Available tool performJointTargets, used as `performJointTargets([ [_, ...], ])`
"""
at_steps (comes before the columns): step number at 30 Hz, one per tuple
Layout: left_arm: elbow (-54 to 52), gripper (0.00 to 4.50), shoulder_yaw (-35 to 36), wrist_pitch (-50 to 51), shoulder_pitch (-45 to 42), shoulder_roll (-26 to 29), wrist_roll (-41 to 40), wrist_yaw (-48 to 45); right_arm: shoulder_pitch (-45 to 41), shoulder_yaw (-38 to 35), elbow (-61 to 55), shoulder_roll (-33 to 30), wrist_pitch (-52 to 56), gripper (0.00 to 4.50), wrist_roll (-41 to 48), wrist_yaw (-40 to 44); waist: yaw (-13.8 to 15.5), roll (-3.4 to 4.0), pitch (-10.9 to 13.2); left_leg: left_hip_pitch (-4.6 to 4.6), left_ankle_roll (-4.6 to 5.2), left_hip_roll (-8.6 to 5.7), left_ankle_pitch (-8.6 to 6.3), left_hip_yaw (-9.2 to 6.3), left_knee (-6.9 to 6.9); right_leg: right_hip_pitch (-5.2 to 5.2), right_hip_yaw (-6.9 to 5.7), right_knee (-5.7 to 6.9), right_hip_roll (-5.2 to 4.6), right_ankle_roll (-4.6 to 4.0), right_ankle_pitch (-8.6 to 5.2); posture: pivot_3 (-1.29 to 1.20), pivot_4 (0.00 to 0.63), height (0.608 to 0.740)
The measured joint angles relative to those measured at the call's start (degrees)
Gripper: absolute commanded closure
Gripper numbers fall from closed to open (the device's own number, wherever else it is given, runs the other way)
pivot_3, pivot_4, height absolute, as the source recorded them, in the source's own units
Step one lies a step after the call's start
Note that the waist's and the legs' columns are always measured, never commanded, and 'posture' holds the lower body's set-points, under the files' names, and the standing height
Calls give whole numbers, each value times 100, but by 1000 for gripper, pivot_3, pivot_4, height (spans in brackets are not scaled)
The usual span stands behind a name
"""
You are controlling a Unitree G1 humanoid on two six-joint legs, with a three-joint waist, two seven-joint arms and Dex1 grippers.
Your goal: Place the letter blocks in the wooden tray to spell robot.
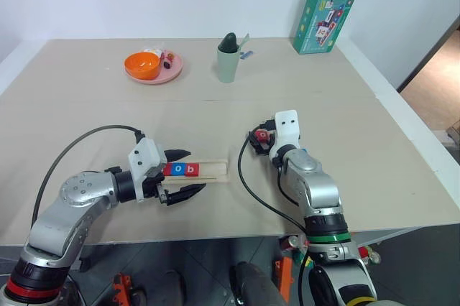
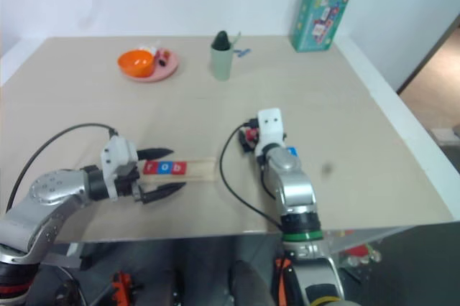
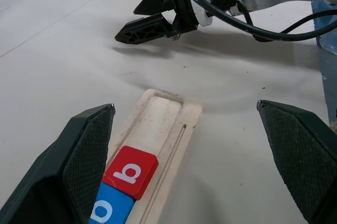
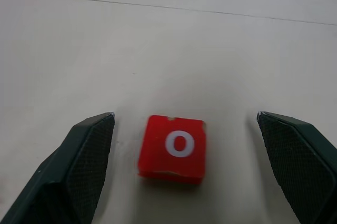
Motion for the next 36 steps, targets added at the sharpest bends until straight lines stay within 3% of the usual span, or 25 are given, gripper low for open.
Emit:
performJointTargets([
  [1, 0, 0, 0, -23, 33, 4, 28, 0, 1, 5, 60, 27, -1, 550, 3, -29, 0, 0, 0, 0, 0, 0, 0, 0, 0, 0, 0, 0, -1, -3, -2, 0, 150, 740],
  [9, 0, 0, -5, -58, 105, 6, 118, 6, 13, 30, 103, 94, 127, 3224, 14, -135, 0, 0, 0, -1, 0, -1, 0, 1, 0, 0, 2, -2, -1, -9, -5, 0, 150, 740],
  [10, 0, 0, -6, -60, 105, 6, 131, 6, 15, 37, 99, 108, 133, 3292, 14, -145, 1, -1, 0, 0, 0, 0, 0, 0, 0, 2, 1, -2, -1, -9, -5, 0, 150, 740],
  [15, 6, 0, -9, -88, 142, 8, 175, -2, 408, 199, -555, 117, 403, 3291, 15, -121, 3, -1, -1, 0, 0, 0, -1, -1, -3, 2, 1, -3, -2, -5, -8, 0, 150, 740],
  [22, 79, 0, -4, -114, 283, 109, 214, -19, 1942, 656, -3436, -512, 2215, 3291, 372, 319, 41, -2, -1, -2, -14, -3, -11, -5, -11, 0, -6, -3, -9, -9, -33, 0, 150, 740],
  [30, 180, 0, -7, -202, 276, 135, 231, -173, 2053, 622, -3906, -390, 2901, 3291, 592, 261, 16, -2, -1, 9, -12, -6, -9, 1, 1, 7, 0, -3, -12, -27, -35, 0, 150, 740],
  [32, 249, 0, -8, -227, 275, 152, 272, -223, 2053, 627, -3932, -382, 2936, 2262, 623, 257, 16, -3, -2, 7, -12, -9, -9, 2, 1, 7, 0, -4, -15, -27, -35, 0, 150, 740],
  [36, 320, 0, -8, -238, 274, 168, 317, -263, 2052, 631, -3948, -321, 2940, 903, 713, 256, 16, -4, -2, 3, -12, -8, -9, -1, -1, 7, -4, -6, -15, -24, -36, 0, 150, 740],
])
